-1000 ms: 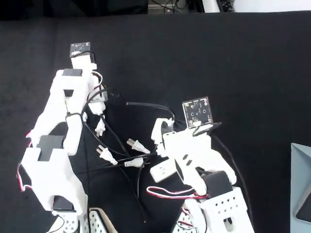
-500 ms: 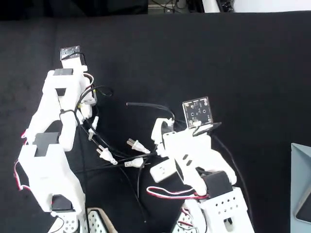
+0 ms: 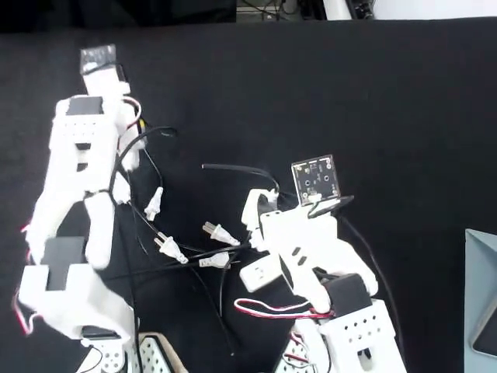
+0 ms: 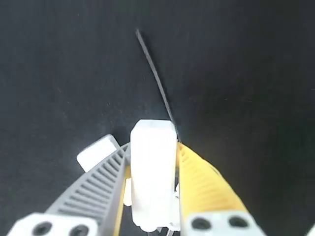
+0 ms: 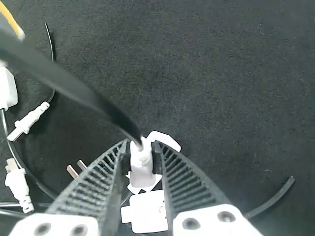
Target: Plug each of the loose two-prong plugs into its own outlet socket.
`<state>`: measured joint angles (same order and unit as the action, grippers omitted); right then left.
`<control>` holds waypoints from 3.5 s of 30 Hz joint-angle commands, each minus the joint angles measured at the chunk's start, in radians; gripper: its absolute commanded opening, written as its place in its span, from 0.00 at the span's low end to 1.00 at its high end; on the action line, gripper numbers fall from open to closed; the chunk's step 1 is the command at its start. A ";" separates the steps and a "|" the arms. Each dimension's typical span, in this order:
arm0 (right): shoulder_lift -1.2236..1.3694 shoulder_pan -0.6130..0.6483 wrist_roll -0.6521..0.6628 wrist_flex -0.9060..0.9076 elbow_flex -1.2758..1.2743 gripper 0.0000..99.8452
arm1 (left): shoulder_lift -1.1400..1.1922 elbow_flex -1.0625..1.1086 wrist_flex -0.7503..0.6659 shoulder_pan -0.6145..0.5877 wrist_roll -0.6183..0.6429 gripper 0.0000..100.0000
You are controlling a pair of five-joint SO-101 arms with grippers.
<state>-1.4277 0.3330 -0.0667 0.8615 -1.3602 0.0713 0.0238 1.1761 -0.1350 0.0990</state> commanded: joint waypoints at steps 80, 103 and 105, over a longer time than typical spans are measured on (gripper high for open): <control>0.001 -0.183 0.000 -0.026 0.042 0.01 | 0.008 0.401 -0.169 0.272 -0.038 0.04; 0.001 -0.183 0.005 -0.026 0.042 0.01 | -0.038 0.340 -0.160 0.317 -0.566 0.26; 0.001 -0.183 0.005 -0.026 0.042 0.01 | -0.066 0.323 -0.114 0.317 -0.566 0.26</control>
<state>-1.4277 0.1580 -0.0667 0.8585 -1.3602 0.0760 0.4104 1.0242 0.1949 -0.4626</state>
